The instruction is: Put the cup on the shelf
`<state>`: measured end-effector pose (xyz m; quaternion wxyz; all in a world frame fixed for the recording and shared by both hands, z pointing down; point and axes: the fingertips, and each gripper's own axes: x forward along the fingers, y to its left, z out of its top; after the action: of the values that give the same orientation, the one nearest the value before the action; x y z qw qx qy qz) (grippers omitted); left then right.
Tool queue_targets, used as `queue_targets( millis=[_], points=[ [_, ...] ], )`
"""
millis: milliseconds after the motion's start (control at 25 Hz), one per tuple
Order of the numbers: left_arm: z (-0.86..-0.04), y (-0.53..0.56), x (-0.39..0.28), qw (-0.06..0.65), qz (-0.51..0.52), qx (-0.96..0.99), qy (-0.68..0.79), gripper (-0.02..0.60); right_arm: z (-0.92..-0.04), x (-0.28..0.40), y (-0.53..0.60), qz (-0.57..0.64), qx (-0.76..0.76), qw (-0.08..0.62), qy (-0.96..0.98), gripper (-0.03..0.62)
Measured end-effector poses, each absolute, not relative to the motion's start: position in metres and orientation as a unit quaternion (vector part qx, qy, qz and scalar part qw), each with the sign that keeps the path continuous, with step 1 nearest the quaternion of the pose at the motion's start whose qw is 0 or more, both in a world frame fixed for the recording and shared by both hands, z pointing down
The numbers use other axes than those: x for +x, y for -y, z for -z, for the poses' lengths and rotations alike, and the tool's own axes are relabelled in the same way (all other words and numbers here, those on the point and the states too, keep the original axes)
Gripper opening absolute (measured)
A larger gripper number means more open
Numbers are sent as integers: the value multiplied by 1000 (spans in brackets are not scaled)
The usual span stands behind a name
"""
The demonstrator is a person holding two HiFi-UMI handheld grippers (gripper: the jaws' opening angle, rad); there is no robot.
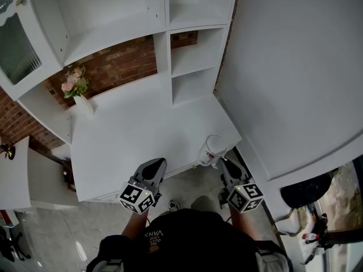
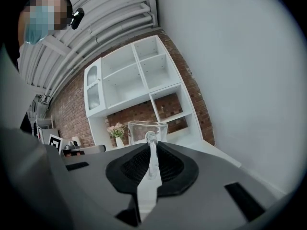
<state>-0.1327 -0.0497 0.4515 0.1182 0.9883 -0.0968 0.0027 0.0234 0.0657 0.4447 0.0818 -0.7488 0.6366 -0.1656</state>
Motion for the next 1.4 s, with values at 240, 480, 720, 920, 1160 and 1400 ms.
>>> queue_targets(
  millis=[240, 480, 720, 920, 1160, 1400],
  points=[
    [-463, 65, -110, 130, -11, 987, 90, 8, -455, 40, -42, 180, -744, 86, -638, 32],
    [-469, 88, -66, 126, -7, 984, 122, 8, -464, 90, -10, 174, -724, 73, -664, 32],
    [-456, 104, -18, 123, -6, 981, 147, 8, -460, 141, 30, 170, -698, 42, -694, 32],
    [-459, 123, 3, 117, -11, 976, 181, 8, -466, 171, 66, 163, -677, 26, -717, 32],
    [-466, 142, 14, 118, -9, 969, 217, 8, -480, 192, 103, 164, -661, 18, -732, 32],
    [-470, 155, 24, 116, -4, 963, 245, 8, -493, 218, 138, 162, -654, 3, -739, 32]
  ],
)
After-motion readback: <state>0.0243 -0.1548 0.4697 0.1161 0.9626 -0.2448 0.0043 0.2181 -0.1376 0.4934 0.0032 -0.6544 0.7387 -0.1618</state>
